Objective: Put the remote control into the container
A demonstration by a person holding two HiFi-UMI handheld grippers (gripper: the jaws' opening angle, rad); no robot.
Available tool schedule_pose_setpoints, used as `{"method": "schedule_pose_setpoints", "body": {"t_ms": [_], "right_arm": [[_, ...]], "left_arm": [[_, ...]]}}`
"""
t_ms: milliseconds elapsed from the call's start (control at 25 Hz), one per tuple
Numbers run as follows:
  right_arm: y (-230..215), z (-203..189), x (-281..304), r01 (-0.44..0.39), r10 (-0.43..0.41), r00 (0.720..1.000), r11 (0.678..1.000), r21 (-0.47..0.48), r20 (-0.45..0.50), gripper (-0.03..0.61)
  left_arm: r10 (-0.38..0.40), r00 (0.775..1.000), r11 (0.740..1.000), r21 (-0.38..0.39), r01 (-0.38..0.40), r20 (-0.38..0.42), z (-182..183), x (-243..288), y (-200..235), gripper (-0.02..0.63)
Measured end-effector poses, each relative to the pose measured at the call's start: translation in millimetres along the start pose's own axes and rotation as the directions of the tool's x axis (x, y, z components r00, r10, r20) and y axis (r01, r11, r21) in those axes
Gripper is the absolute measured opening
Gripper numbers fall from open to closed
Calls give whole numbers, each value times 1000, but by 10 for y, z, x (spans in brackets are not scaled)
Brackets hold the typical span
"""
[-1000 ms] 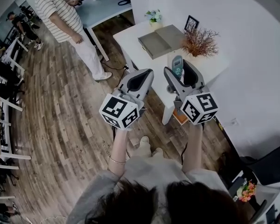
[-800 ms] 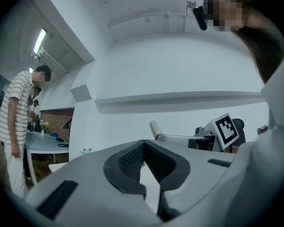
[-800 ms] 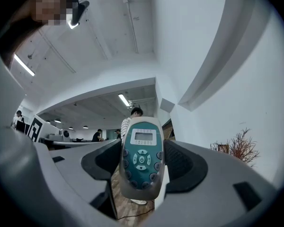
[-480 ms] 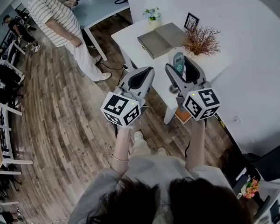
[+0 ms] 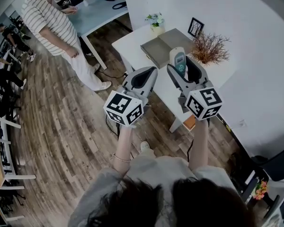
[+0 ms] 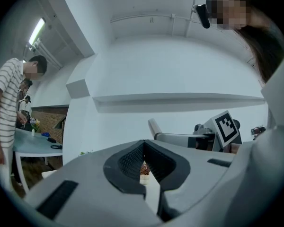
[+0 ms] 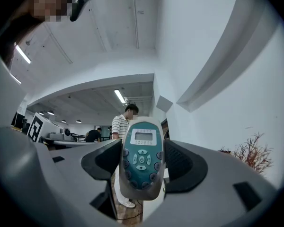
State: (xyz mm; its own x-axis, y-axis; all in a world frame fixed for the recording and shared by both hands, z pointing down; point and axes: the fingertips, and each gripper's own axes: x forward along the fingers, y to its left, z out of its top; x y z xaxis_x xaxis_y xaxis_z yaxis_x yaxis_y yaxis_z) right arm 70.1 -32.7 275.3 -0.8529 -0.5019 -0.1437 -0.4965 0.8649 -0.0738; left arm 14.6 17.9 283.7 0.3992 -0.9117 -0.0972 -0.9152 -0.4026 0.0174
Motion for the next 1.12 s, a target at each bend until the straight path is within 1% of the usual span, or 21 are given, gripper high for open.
{"method": "schedule_pose_setpoints", "body": {"t_ms": [320, 600, 760, 920, 1120], "right_arm": [[-65, -87, 477, 62, -62, 998, 998, -19, -5, 284], [-38, -197, 774, 126, -126, 992, 992, -22, -13, 284], [-26, -311, 902, 153, -154, 988, 988, -13, -22, 284], [-74, -445, 1042, 165, -166, 985, 986, -17, -51, 284], [-265, -519, 1256, 185, -186, 981, 983, -12, -56, 284]], "left_arm": [[-58, 998, 998, -14, 58, -2, -35, 120, 513, 3], [-103, 995, 994, -23, 103, -9, -67, 76, 873, 3], [-114, 993, 993, -31, 113, -15, -134, 46, 1069, 3], [-123, 992, 991, -50, 122, -16, -218, 111, 1208, 3], [-139, 990, 989, -60, 138, -24, -312, 296, 1383, 3]]}}
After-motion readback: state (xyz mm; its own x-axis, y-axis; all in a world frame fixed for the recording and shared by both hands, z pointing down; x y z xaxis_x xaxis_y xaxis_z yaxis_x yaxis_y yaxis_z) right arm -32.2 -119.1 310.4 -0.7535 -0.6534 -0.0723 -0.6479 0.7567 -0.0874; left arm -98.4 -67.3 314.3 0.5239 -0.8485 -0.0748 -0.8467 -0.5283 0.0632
